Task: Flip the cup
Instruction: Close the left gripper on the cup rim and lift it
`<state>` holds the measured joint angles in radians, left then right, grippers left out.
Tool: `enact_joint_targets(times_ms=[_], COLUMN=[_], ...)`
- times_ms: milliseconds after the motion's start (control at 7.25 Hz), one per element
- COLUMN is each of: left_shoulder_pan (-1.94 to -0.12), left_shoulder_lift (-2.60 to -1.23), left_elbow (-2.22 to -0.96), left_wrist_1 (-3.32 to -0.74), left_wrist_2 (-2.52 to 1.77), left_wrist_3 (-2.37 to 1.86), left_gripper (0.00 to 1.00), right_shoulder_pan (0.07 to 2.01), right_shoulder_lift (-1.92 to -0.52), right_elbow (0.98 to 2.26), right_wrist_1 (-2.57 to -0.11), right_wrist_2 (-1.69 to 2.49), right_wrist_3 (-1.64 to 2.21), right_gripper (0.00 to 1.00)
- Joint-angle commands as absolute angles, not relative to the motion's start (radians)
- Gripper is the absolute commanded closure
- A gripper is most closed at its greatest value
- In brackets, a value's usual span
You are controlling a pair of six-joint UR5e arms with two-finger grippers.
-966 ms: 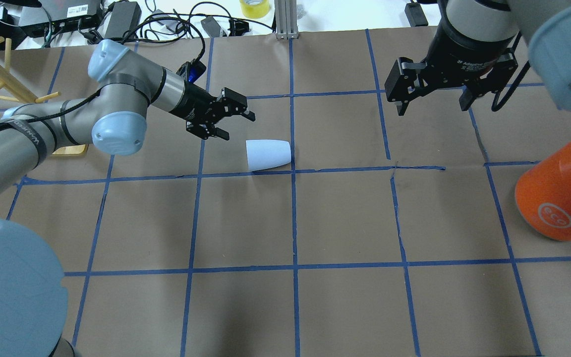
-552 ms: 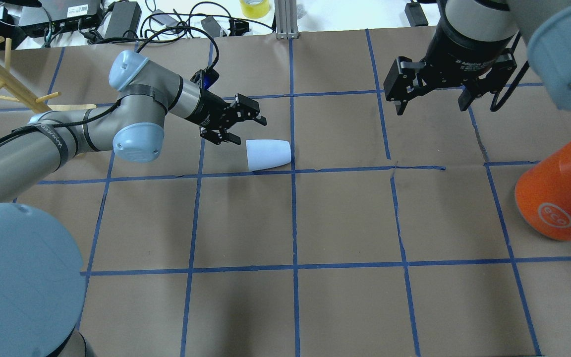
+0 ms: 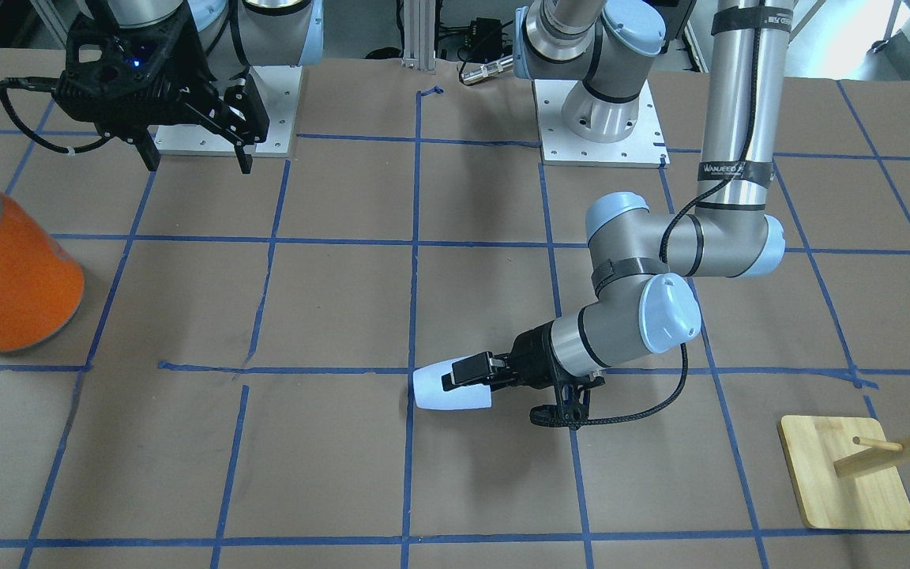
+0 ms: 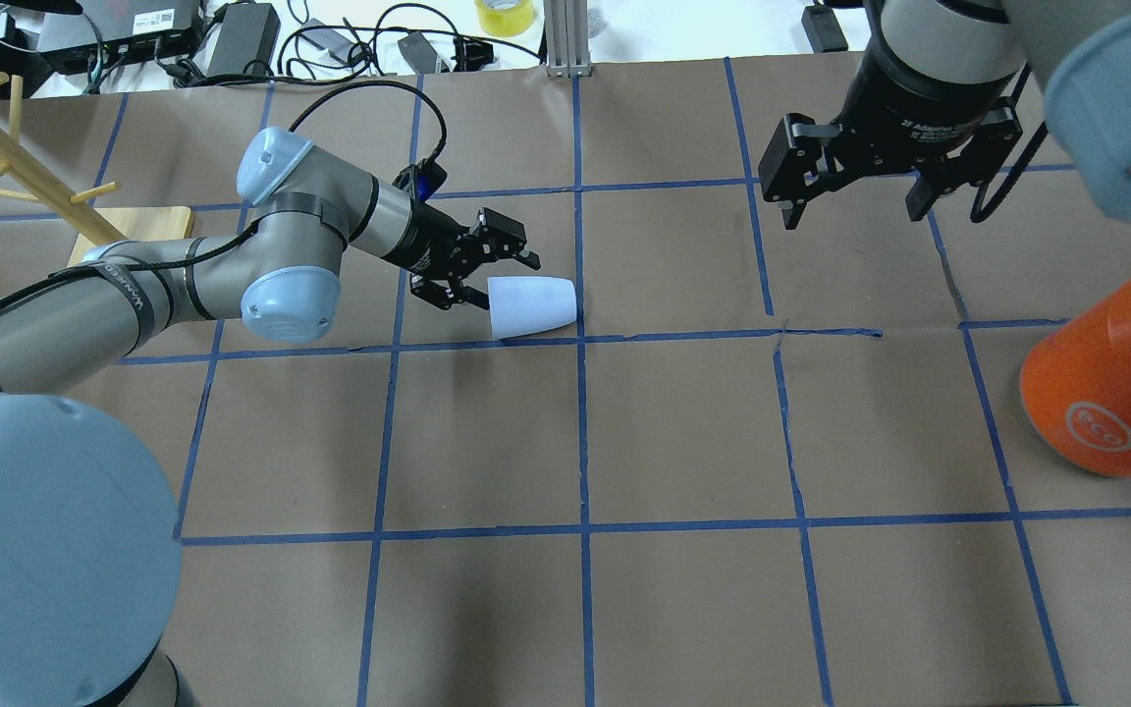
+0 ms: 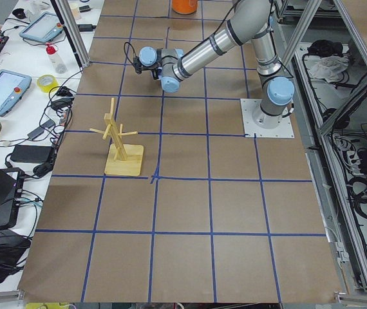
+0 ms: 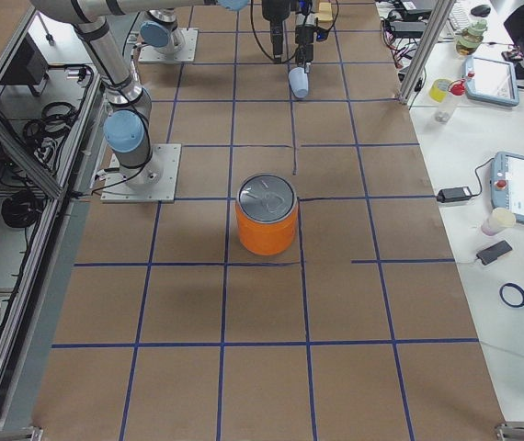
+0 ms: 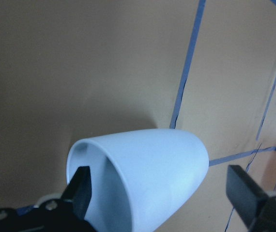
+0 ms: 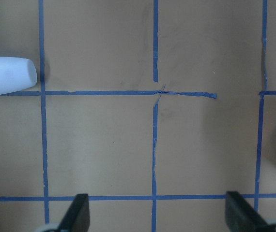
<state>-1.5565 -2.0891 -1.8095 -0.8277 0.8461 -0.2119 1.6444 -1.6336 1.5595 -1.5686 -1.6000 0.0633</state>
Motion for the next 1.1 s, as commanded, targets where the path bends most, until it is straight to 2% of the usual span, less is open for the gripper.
enact_joint_targets(times_ms=[0,138,414,966], left_shoulder_pan=[-1.557,-1.557,-1.557,-1.559], left_shoulder_lift=[-2.074,-2.083,-2.086,-2.048], left_elbow=[-1.822,-1.824,-1.822,-1.793], left_wrist_1=[-0.815,-0.769,-0.758,-0.694], left_wrist_2=[0.798,0.798,0.807,0.802], left_wrist_3=[-0.253,-0.256,-0.267,-0.385], left_gripper=[0.05,0.34,1.0,1.0], right_shoulder_pan=[1.646,1.646,1.646,1.646], right_shoulder_lift=[-1.634,-1.634,-1.634,-1.634], right_elbow=[1.56,1.56,1.56,1.56], right_wrist_1=[-1.568,-1.568,-1.568,-1.568], right_wrist_2=[-1.6,-1.6,-1.6,-1.6], right_wrist_3=[0.064,0.064,0.064,0.061], right_gripper=[0.0,0.0,0.0,0.0])
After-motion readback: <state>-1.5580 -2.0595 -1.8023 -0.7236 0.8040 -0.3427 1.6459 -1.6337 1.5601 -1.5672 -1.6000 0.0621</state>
